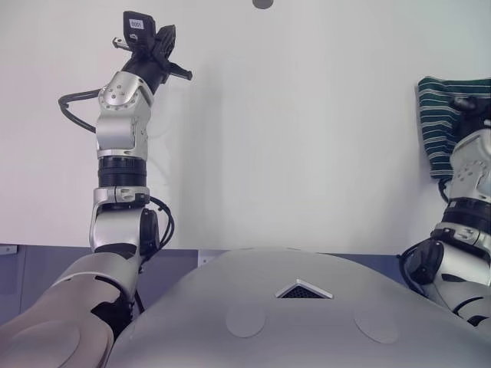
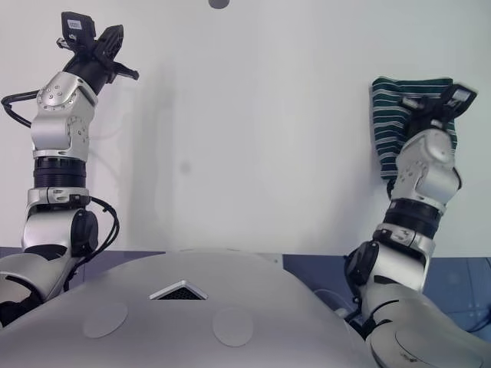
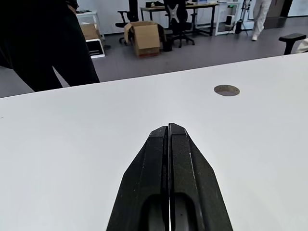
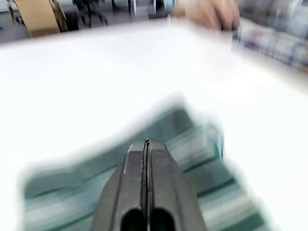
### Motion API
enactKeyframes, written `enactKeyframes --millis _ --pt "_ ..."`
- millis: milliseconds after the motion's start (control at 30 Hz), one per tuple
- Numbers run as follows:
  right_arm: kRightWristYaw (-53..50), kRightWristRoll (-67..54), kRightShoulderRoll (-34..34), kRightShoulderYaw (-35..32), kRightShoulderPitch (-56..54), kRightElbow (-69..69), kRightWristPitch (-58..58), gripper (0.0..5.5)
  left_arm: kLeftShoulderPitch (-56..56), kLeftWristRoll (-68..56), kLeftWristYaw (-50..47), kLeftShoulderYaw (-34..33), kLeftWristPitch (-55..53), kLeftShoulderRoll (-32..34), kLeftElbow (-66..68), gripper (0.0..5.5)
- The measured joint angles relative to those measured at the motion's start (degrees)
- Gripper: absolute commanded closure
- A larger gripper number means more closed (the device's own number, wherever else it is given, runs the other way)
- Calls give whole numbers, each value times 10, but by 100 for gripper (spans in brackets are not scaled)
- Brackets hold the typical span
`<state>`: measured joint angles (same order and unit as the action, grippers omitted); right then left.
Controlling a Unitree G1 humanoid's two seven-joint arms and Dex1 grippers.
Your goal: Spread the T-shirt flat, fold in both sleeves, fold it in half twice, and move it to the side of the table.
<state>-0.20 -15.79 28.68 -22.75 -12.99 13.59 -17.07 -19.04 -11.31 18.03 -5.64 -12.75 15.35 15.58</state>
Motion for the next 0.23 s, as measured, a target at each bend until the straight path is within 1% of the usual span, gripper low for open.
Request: enactKeyframes --millis 67,100,233 --pt "6 38 -4 48 -53 -17 37 548 41 -2 -23 -4 6 -23 -28 550" --pt "10 52 -24 76 -68 -17 48 548 58 1 -40 -4 6 -40 -37 550" --pt "5 70 -106 134 -57 -29 44 548 71 3 -94 -12 19 -80 -61 550"
